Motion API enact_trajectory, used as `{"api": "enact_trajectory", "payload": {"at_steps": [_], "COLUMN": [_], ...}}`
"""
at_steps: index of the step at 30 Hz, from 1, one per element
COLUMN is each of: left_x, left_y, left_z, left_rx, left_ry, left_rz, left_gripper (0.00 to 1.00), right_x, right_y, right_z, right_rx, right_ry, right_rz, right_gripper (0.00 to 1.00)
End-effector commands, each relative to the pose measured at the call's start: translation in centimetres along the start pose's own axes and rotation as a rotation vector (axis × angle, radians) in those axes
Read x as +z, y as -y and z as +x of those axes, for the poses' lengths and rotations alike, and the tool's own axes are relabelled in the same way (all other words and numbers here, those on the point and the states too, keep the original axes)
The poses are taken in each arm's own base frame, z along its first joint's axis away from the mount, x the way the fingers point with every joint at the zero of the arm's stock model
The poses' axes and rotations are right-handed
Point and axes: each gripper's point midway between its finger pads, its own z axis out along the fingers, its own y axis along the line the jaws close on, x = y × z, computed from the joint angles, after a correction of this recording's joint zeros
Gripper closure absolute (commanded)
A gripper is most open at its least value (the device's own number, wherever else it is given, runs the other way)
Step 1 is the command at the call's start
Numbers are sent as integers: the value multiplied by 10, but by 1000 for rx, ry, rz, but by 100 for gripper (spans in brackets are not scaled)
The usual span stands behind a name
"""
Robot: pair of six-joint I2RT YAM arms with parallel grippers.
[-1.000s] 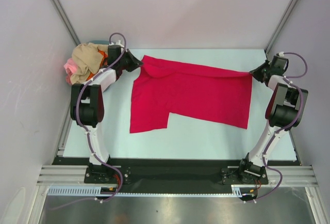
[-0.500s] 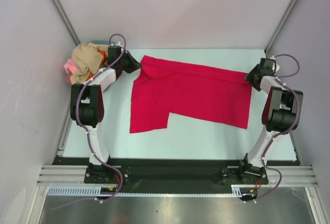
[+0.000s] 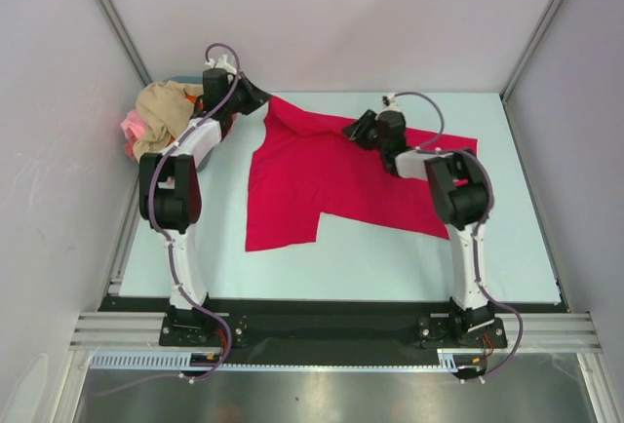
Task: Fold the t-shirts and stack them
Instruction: Fold the tshirt
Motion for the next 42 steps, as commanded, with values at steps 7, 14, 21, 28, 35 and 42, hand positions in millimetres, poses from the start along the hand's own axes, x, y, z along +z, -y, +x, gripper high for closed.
{"api": "enact_trajectory", "payload": {"at_steps": [7, 14, 21, 28, 35, 42], "left_x": [38, 35, 30, 29, 18, 15], "left_y": [8, 9, 23, 26, 37, 43], "left_z": [-26, -33, -42, -42, -45, -45], "left_rx": [57, 74, 82, 72, 81, 85], "left_ry": [88, 129, 158, 158, 173, 175], "left_rz": [111, 106, 149, 166, 192, 209], "left_gripper": [100, 100, 100, 100, 100, 100], "right_x": [63, 82, 71, 78, 86, 91], "right_y": [-59, -62, -63, -56, -64, -61], "right_z": [42, 68, 79, 91, 94, 92], "right_rx": [160, 193, 178, 218, 216, 234], "right_ry": [39, 41, 76, 56, 53, 86], "right_rz": [-284, -274, -216, -184, -154, -79], "right_gripper": [79, 74, 68, 65, 60, 58]}}
